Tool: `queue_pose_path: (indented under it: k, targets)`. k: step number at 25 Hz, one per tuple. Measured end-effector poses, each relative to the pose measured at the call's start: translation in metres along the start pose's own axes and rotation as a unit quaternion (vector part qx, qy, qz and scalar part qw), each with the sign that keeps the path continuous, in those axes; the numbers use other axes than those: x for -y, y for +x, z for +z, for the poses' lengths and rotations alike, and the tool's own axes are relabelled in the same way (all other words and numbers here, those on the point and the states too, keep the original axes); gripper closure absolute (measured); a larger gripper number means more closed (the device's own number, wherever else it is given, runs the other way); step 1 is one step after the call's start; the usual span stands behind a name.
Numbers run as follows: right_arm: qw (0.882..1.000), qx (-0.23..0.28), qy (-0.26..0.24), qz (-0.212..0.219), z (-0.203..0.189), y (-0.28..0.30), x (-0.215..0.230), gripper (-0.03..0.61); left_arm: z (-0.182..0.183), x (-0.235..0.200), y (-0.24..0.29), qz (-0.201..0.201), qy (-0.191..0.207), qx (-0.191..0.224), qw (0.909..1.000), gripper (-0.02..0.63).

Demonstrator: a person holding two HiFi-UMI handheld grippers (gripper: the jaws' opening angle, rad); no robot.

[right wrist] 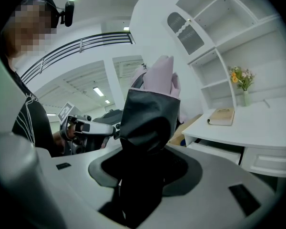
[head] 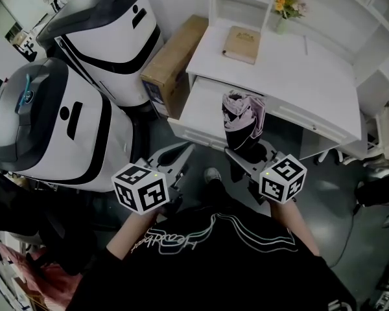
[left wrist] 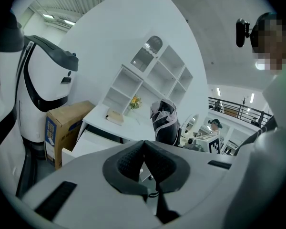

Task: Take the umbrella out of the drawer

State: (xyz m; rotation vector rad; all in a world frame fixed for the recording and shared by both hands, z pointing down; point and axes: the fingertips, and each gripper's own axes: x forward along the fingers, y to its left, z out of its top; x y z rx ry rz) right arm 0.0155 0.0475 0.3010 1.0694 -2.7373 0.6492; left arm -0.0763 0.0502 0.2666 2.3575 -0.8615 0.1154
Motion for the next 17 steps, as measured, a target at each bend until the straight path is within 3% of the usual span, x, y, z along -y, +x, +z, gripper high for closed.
queue_pose_path:
  k: [17]
  targets:
    - [1.000,-0.010,-0.015,0.001,0.0042,0.0028,-0.0016,0.369,0.0052,-0.0037,0.0081,-0.003,-0.003,0.003,1.0000,0.594]
